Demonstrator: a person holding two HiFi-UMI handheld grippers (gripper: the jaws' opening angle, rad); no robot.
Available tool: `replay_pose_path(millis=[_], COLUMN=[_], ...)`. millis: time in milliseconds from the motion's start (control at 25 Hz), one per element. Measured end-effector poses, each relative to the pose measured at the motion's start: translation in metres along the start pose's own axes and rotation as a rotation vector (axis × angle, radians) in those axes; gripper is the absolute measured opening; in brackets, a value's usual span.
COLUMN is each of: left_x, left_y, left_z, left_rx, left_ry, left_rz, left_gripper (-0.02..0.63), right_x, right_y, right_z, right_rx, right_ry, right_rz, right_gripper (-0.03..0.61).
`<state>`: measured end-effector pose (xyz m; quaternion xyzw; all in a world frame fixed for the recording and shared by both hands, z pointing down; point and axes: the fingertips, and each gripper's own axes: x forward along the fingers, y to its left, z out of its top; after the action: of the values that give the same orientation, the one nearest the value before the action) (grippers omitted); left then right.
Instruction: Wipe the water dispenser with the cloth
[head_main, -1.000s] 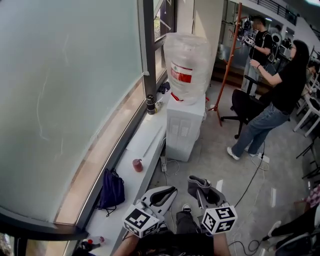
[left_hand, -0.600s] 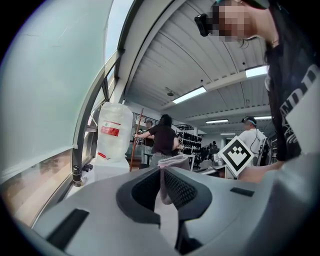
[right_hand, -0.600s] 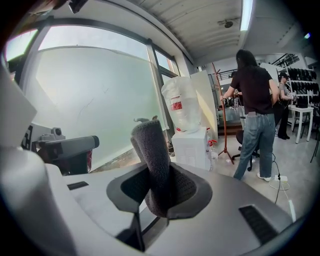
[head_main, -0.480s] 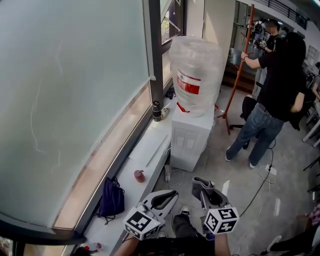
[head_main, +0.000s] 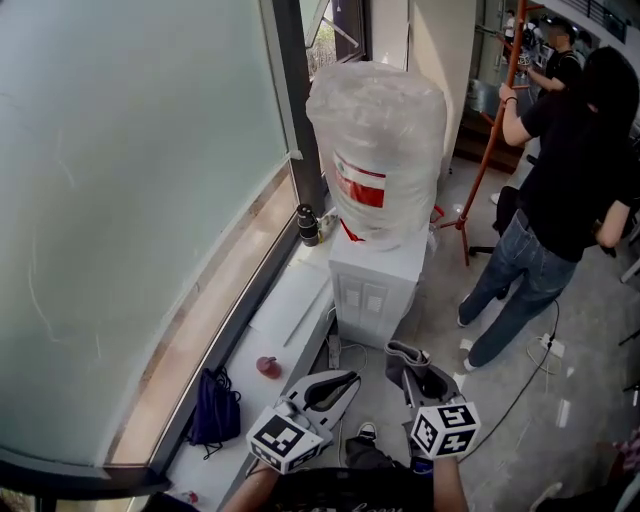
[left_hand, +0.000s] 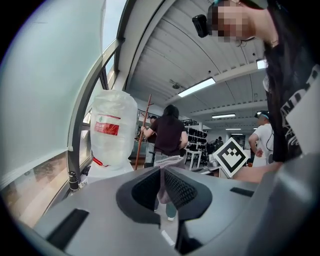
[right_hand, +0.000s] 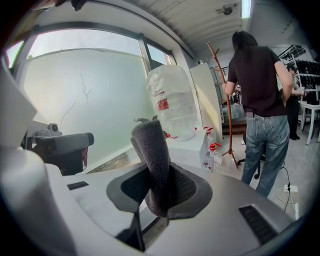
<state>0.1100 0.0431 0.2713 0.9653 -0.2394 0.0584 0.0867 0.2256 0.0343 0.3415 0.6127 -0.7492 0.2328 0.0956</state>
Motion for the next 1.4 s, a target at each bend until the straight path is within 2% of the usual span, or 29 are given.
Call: replay_pose_path(millis=[240, 360, 520, 640, 960, 1120, 1400], left_x=[0.047, 0.061, 0.073, 0.074, 0.068, 0.065, 0.067], left_y=[0.025, 0.031, 0.042, 0.055, 0.094, 0.112, 0.134], left_z=[0.002, -0.003, -0.009, -0.011, -0.031, -0.051, -0.079], left_rx=[0.021, 0.058, 0.074, 0.081, 0.084, 0.080, 0.089], left_ry=[0.060, 0.075, 0.090, 0.087, 0.070, 0.069, 0.098], left_rz=[0.029, -0.004, -0.040, -0.070, -0.141, -0.141, -0.119], left_gripper=[0.037, 0.037, 0.037, 0.037, 0.037, 0.037, 0.037], right_x=[0.039, 0.061, 0.085, 0.101, 0.150, 0.179, 0.231], right_y=[-0.044, -0.058, -0.073, -0.078, -0.097, -0.107, -0.134], right_z=[0.000, -0.002, 0.002, 0.010, 0.016, 0.007, -0.004], right_rx=[0.019, 0.049, 0.026, -0.022, -0.232, -0.340, -0.434], right_ry=[0.033, 0.043, 0.052, 0.048, 0.068, 0.107, 0.132], right_rz=[0.007, 0.009, -0.020, -0.056, -0.177, -0.206, -0.246], right_gripper=[0.106, 0.106, 0.105, 0.106, 0.106, 0.106, 0.106])
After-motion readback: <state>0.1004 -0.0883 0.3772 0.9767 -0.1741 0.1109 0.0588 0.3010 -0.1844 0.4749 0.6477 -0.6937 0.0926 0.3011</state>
